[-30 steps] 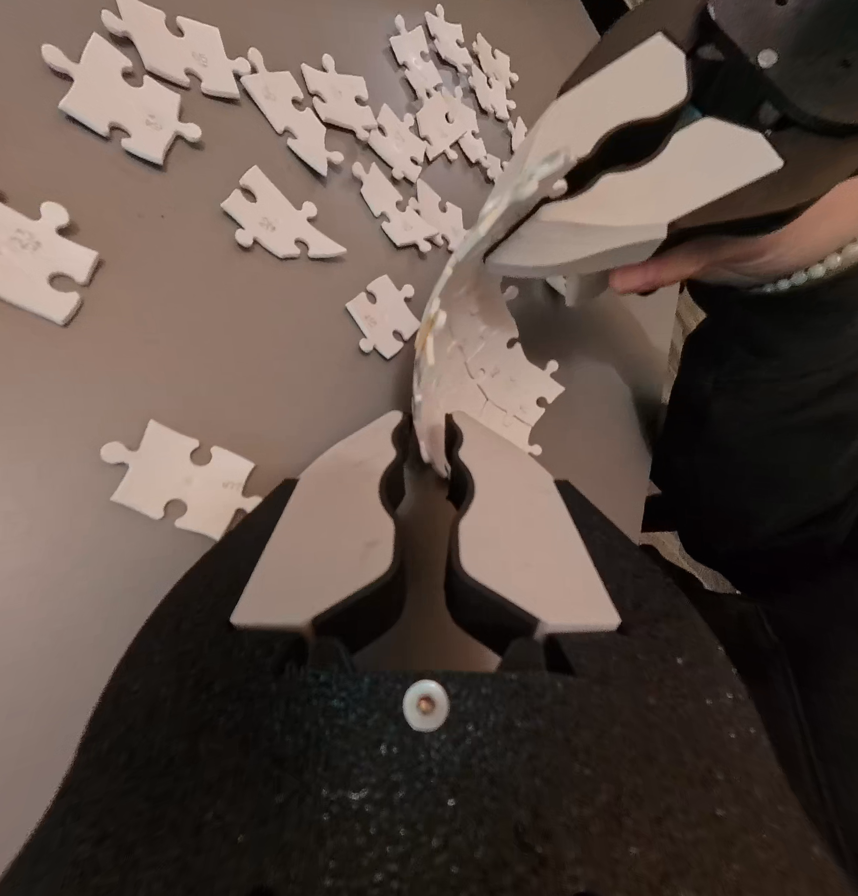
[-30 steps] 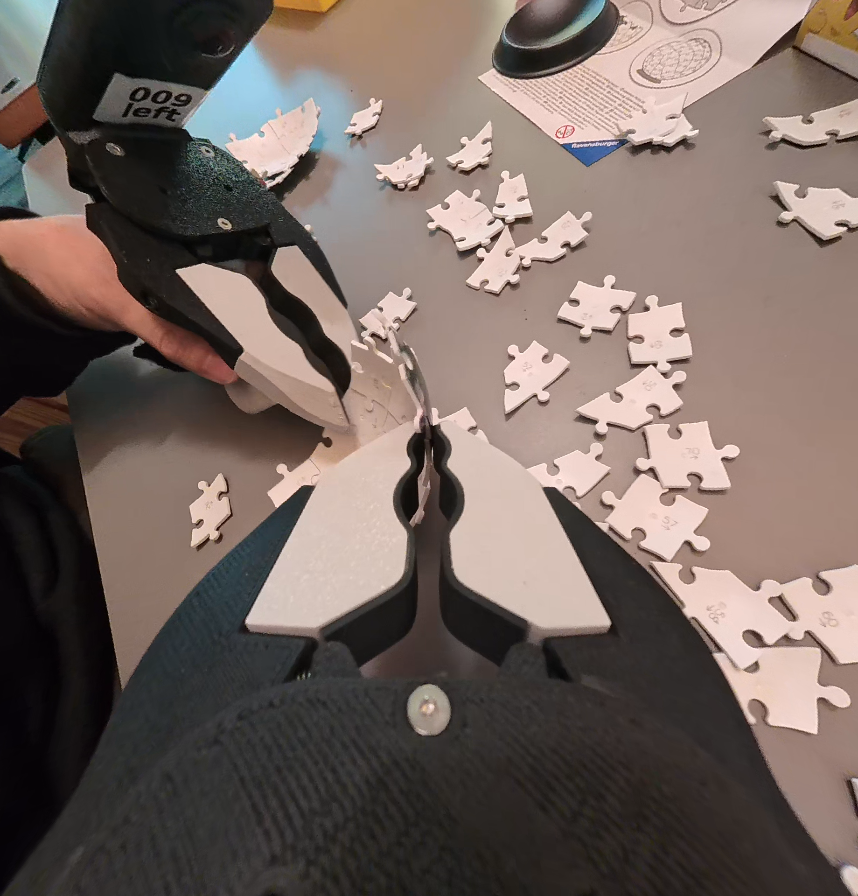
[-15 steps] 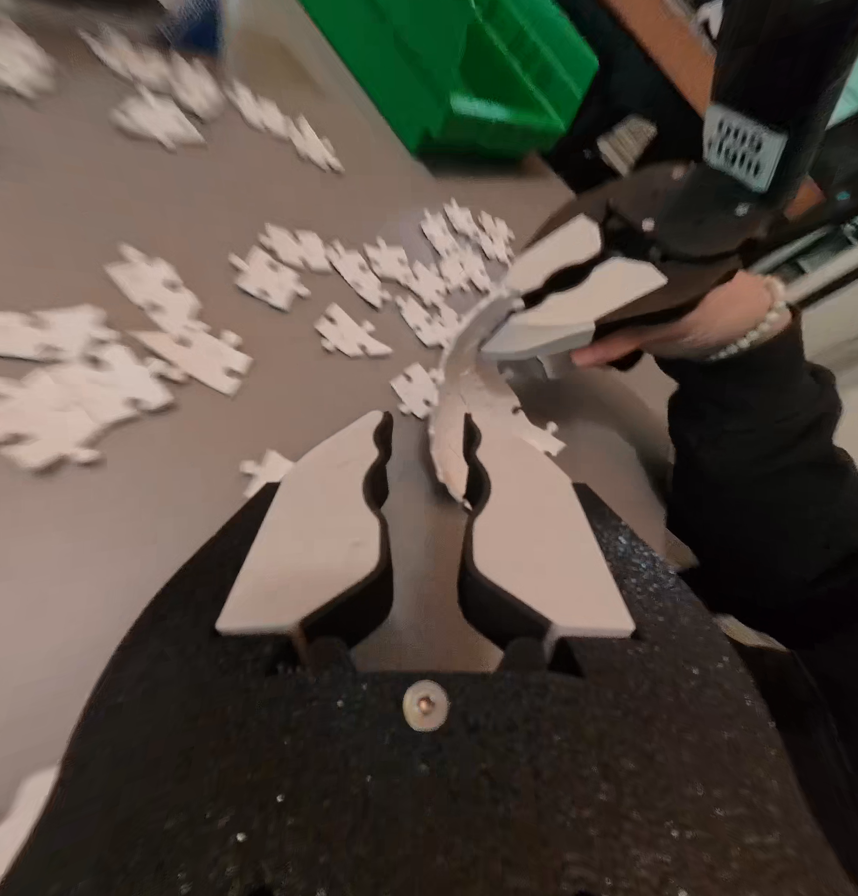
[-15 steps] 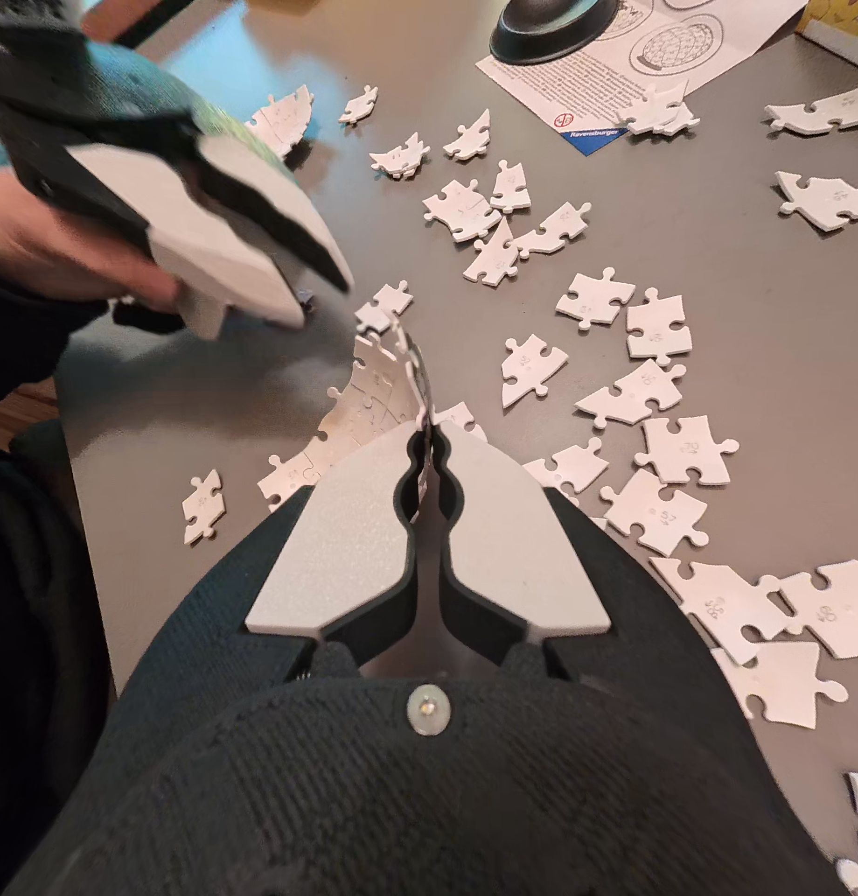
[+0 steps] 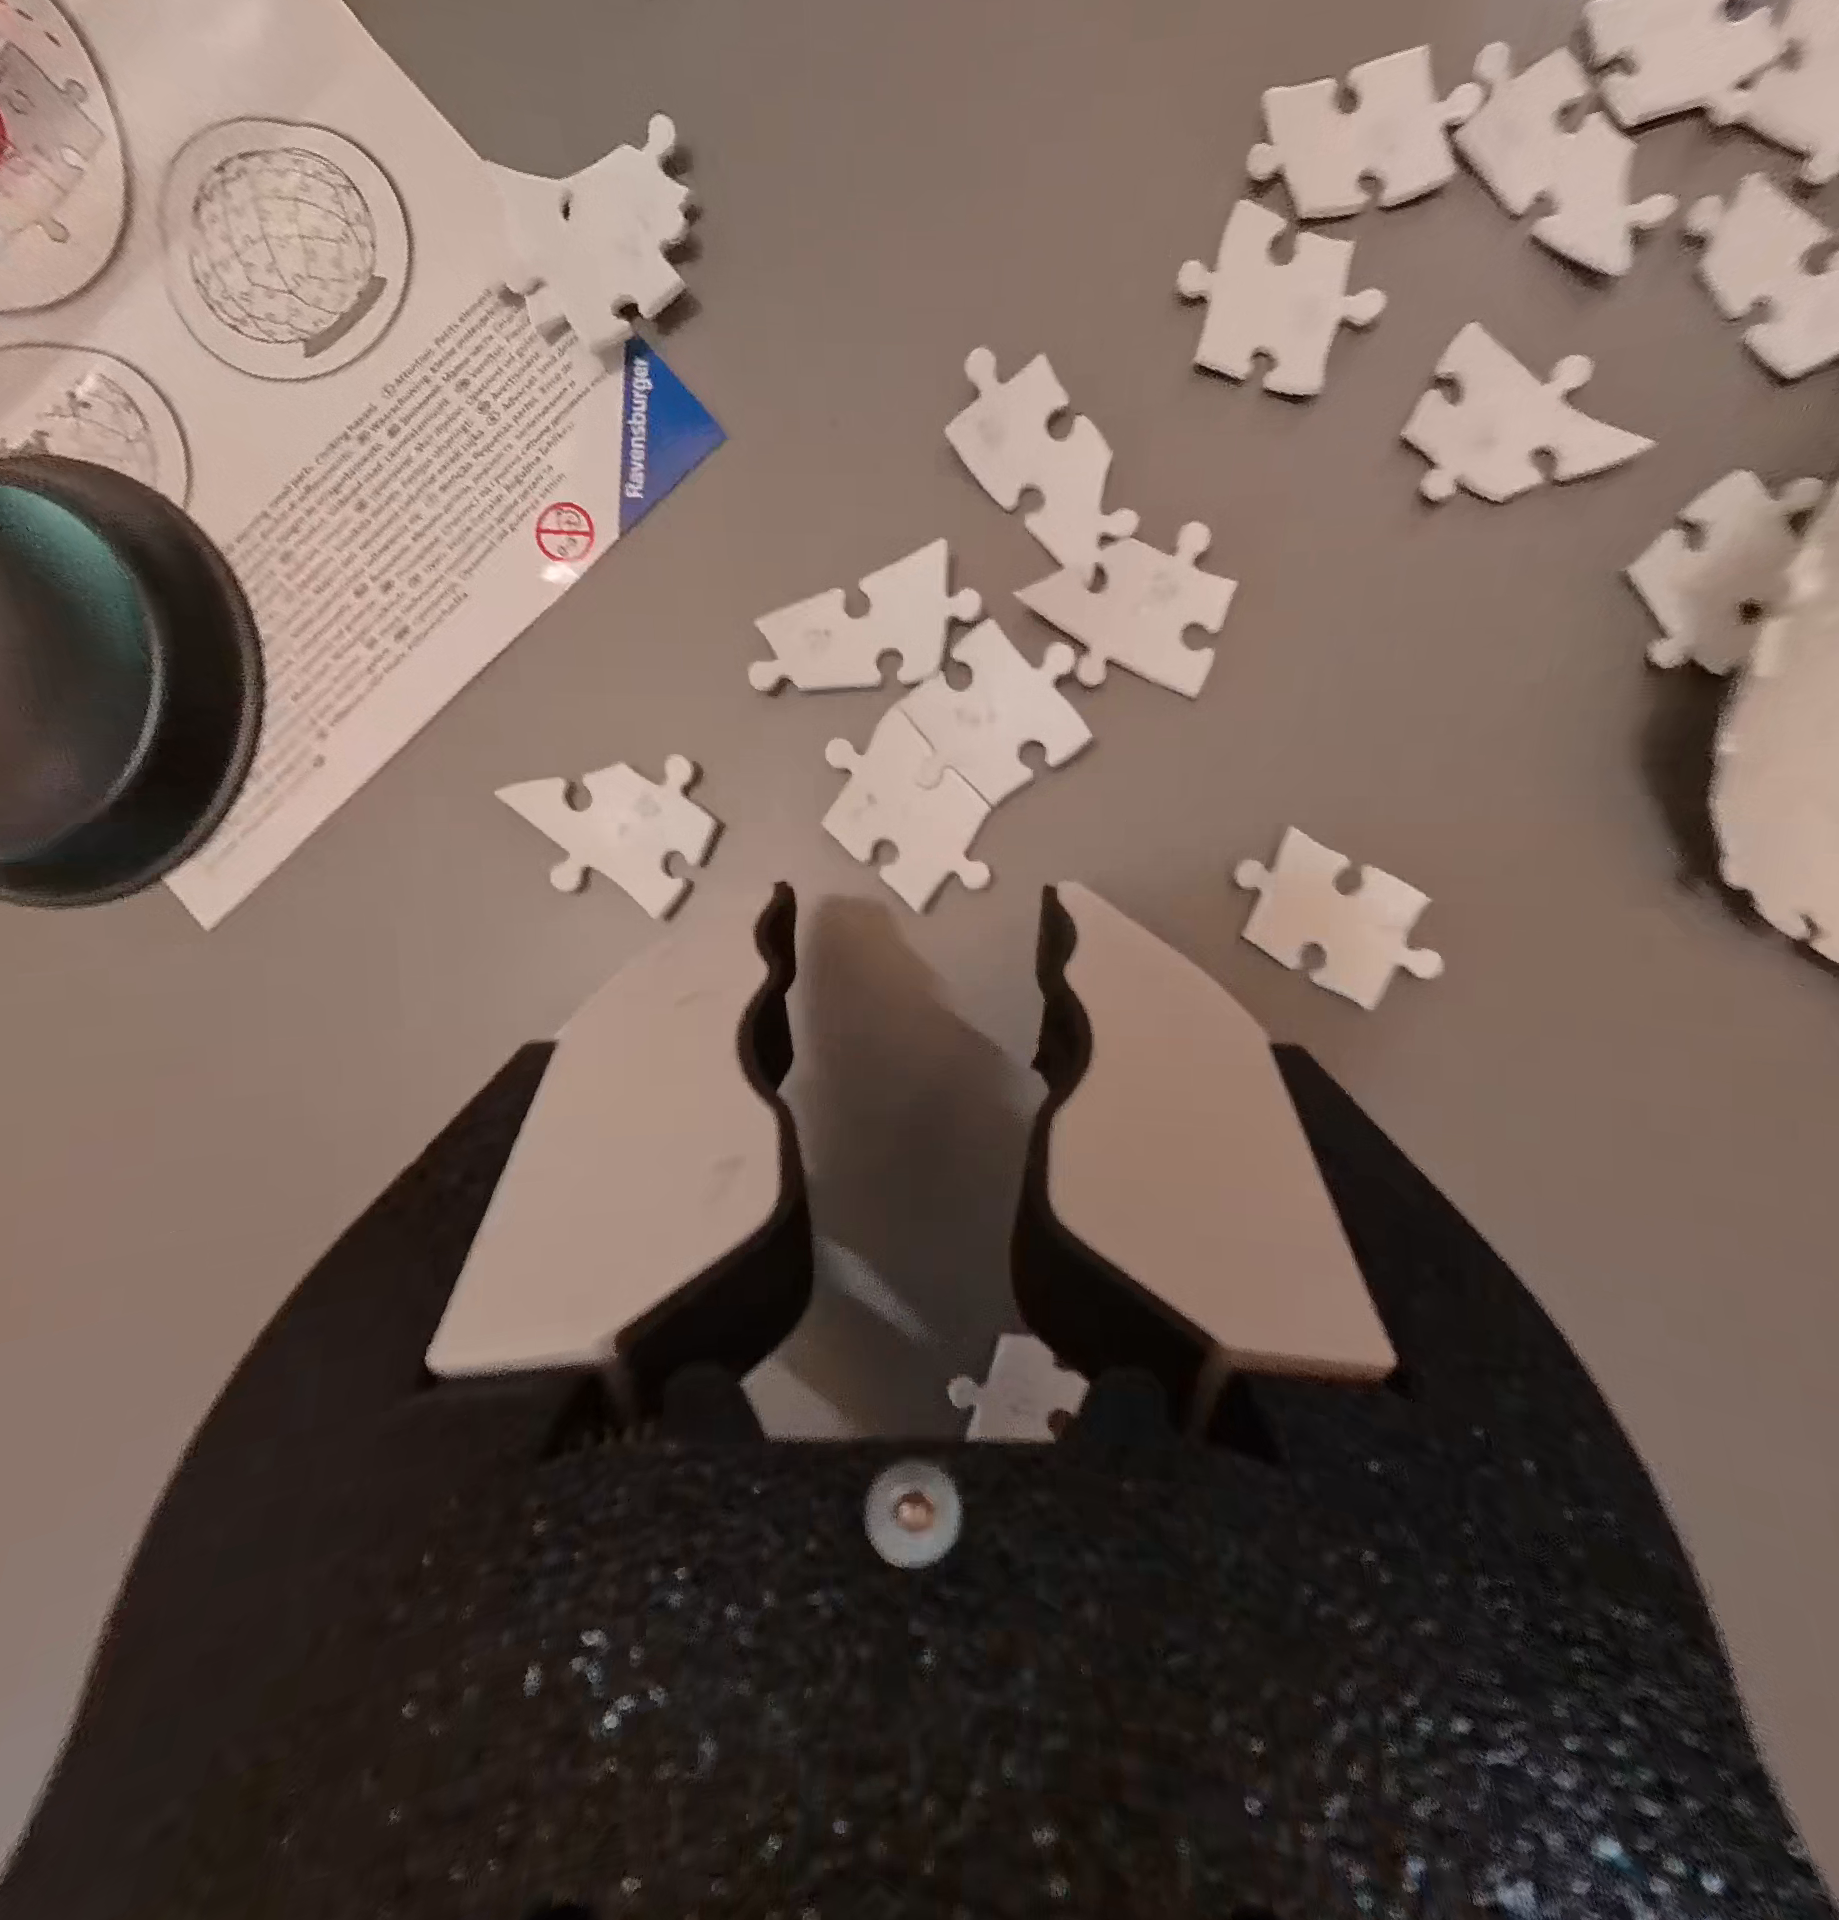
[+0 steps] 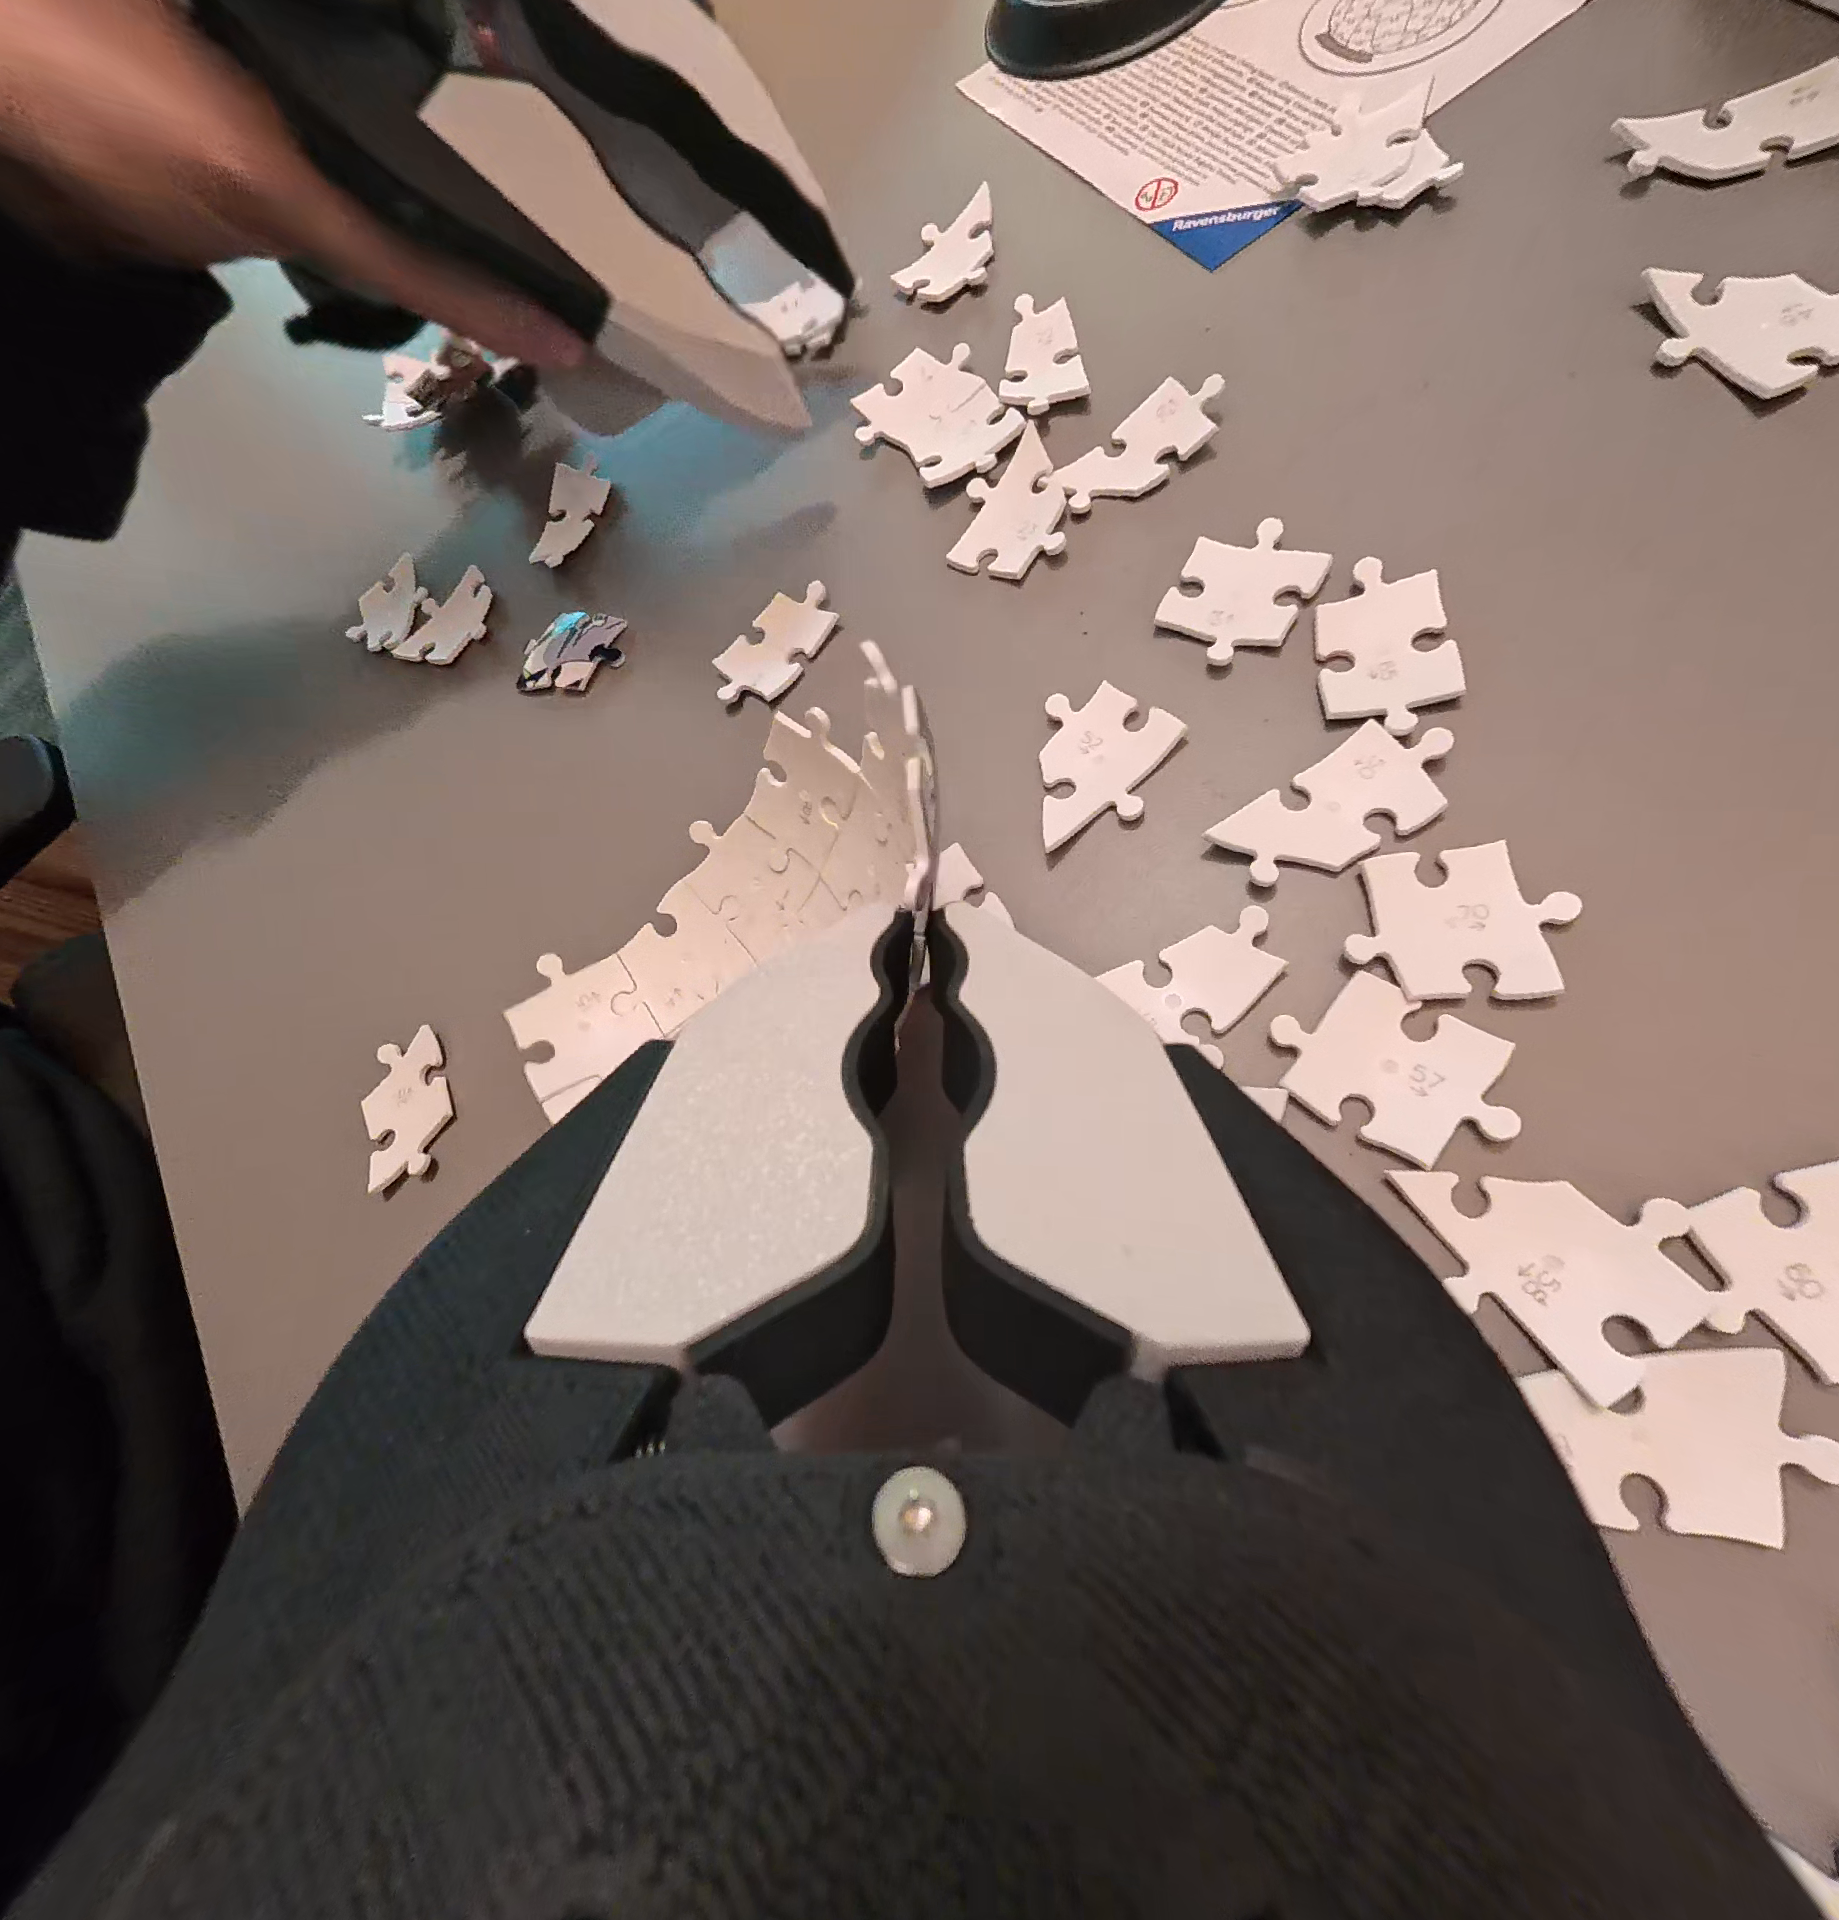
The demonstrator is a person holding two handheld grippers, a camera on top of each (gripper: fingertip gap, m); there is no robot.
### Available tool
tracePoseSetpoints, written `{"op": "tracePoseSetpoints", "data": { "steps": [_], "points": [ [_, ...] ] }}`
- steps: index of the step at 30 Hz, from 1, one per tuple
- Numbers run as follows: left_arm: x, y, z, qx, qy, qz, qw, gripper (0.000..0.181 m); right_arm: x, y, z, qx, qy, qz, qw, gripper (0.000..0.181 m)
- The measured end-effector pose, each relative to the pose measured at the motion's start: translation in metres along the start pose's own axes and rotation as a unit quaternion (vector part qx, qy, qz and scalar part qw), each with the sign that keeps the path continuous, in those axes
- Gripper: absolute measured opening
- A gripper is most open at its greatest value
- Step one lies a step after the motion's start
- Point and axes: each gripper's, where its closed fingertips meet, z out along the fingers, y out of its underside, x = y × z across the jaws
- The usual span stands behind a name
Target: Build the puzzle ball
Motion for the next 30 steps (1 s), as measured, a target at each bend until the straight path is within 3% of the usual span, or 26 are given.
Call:
{"op": "tracePoseSetpoints", "data": {
  "steps": [10, 16, 21, 24, 27, 29, 30],
  "points": [
    [-0.006, 0.019, 0.007, -0.098, 0.026, 0.031, 0.994, 0.035, 0.004, 0.003, -0.003, 0.004, -0.011, 0.016, 1.0, 0.003],
    [0.006, 0.006, 0.015, -0.116, 0.08, 0.025, 0.99, 0.033, 0.005, 0.003, -0.004, 0.008, -0.016, 0.02, 1.0, 0.003],
    [-0.02, 0.008, 0.017, -0.142, 0.024, 0.022, 0.989, 0.022, 0.006, 0.003, -0.007, 0.009, -0.015, 0.017, 1.0, 0.003],
    [-0.02, 0.007, 0.013, -0.138, 0.021, 0.03, 0.99, 0.024, 0.007, 0.003, -0.008, 0.011, -0.015, 0.018, 1.0, 0.003],
    [-0.003, -0.007, 0.011, -0.099, 0.043, 0.061, 0.992, 0.043, 0.008, 0.004, -0.007, 0.011, -0.016, 0.019, 1.0, 0.003],
    [0.005, -0.006, 0.016, -0.118, 0.056, 0.076, 0.989, 0.055, 0.008, 0.004, -0.007, 0.012, -0.017, 0.021, 1.0, 0.003],
    [0.006, -0.003, 0.02, -0.132, 0.058, 0.083, 0.986, 0.053, 0.008, 0.004, -0.006, 0.012, -0.018, 0.022, 1.0, 0.003]
  ]
}}
